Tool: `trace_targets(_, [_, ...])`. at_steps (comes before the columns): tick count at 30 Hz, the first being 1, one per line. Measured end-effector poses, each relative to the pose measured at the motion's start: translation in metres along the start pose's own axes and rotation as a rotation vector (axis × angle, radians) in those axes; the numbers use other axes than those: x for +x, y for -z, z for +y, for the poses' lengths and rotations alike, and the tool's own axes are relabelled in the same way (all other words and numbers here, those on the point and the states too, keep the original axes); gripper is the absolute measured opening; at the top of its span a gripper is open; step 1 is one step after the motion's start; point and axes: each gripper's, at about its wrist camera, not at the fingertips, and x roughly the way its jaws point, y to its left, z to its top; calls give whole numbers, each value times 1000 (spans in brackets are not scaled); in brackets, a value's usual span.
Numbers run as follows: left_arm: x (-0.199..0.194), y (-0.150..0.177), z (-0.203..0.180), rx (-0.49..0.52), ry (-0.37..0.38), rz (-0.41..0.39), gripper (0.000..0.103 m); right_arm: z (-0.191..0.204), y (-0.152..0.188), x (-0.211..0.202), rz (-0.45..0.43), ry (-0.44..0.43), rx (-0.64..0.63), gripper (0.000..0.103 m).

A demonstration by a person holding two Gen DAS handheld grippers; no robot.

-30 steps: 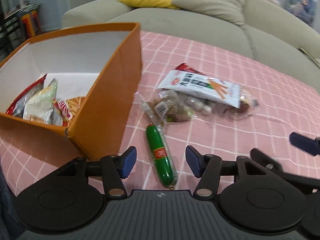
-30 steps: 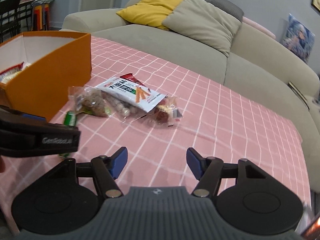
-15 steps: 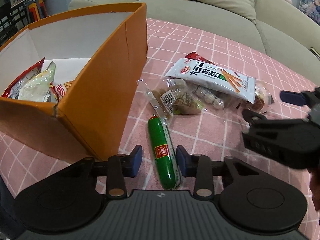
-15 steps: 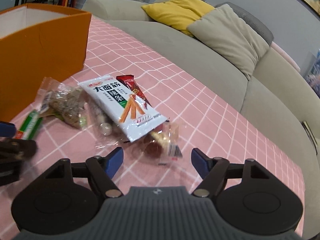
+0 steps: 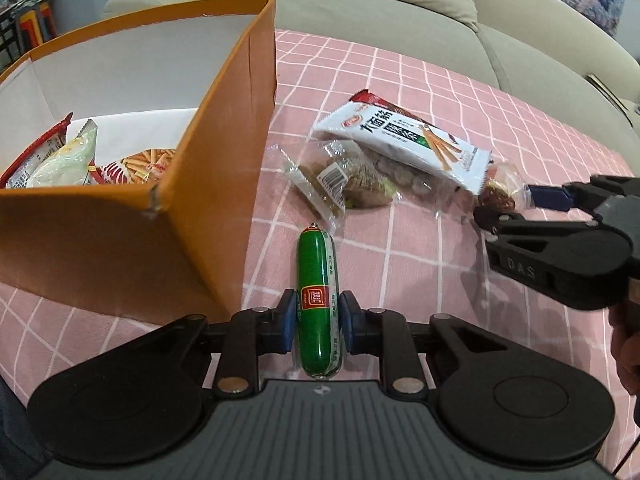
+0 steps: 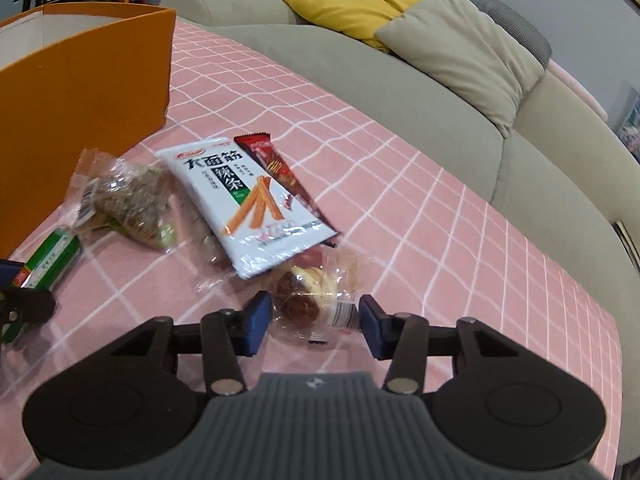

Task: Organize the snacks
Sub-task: 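Close the right tool on the clear bun packet while the left tool holds the sausage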

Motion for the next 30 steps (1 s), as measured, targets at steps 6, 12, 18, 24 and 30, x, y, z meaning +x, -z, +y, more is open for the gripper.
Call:
trace_targets(6, [-9, 8, 11, 48, 54, 46, 25, 20, 24, -37, 44, -26, 96, 45])
trace_targets(12, [-14, 13, 16, 91, 99, 90, 25, 44, 44, -68, 95, -39, 168, 46])
trace_targets(18, [-10, 9, 21, 53, 158, 104, 33, 54, 48, -82, 76, -34, 174, 53])
trace_targets(24, [-6, 0, 25, -46, 154, 103, 48, 53, 42, -82, 39, -28, 167, 59])
trace_targets(30, [1, -2, 15, -18, 147, 97, 46, 44, 41, -69, 71, -56, 253, 52])
